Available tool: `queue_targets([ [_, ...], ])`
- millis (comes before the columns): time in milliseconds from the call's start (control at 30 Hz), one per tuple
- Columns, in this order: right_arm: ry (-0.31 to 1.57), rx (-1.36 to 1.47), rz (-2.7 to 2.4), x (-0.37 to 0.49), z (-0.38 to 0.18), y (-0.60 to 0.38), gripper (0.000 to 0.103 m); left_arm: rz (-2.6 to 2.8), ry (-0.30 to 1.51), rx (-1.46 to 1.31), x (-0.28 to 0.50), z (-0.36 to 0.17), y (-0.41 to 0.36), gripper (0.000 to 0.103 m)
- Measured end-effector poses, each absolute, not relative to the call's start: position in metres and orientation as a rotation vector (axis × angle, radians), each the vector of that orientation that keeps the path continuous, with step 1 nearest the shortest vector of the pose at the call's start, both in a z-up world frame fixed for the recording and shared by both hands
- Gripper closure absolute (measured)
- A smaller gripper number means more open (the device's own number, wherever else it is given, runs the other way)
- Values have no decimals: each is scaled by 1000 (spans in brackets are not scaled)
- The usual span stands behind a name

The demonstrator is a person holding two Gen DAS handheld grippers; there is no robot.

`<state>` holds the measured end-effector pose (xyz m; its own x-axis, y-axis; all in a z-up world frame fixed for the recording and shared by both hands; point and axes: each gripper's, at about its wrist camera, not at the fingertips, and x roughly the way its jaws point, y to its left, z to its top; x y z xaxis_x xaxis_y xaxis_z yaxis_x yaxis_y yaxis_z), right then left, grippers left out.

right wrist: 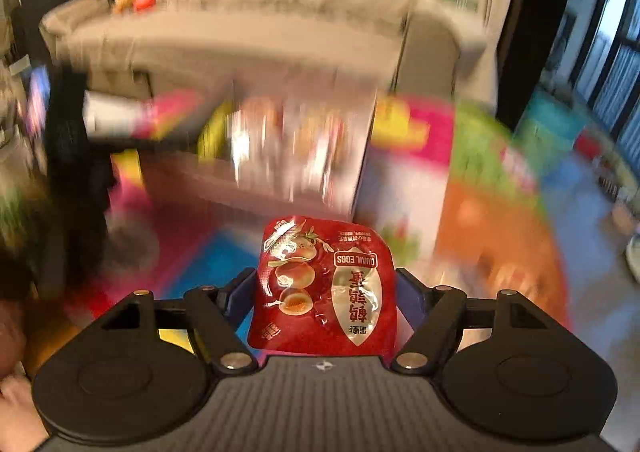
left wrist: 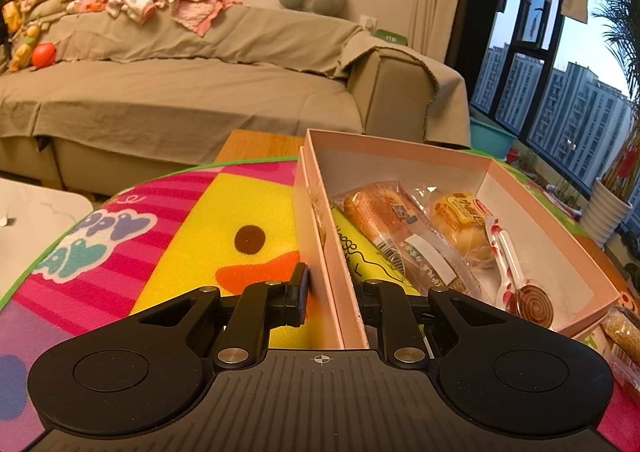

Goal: Organize objects
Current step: 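Grasp the red quail-egg packet and lift it toward the box, then release the red packet into the pink box and move to the clear stick packet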

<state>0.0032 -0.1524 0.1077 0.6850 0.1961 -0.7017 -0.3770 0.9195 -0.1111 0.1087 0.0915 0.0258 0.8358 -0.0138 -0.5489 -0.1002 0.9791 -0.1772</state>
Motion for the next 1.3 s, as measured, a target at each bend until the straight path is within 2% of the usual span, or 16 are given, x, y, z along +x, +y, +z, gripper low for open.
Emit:
queue_targets([
  [167, 529, -200, 331, 21, 177, -140, 30, 48, 578, -200, 110, 25, 91, 84],
  [267, 520, -151, 358, 48, 192, -126, 30, 48, 573, -191, 110, 23, 91, 85],
  [467, 660, -128, 385, 101, 158, -96, 30, 51, 555, -154, 108, 21, 89, 85],
  [767, 783, 11, 445, 125, 120, -92, 29, 51, 550, -159, 106, 21, 91, 85],
  [1100, 708, -32, 344, 94, 121, -139, 23, 50, 551, -161, 106, 21, 92, 85],
  [1300, 735, -53, 186, 61, 102, -198, 22, 51, 549, -168, 106, 21, 92, 86],
])
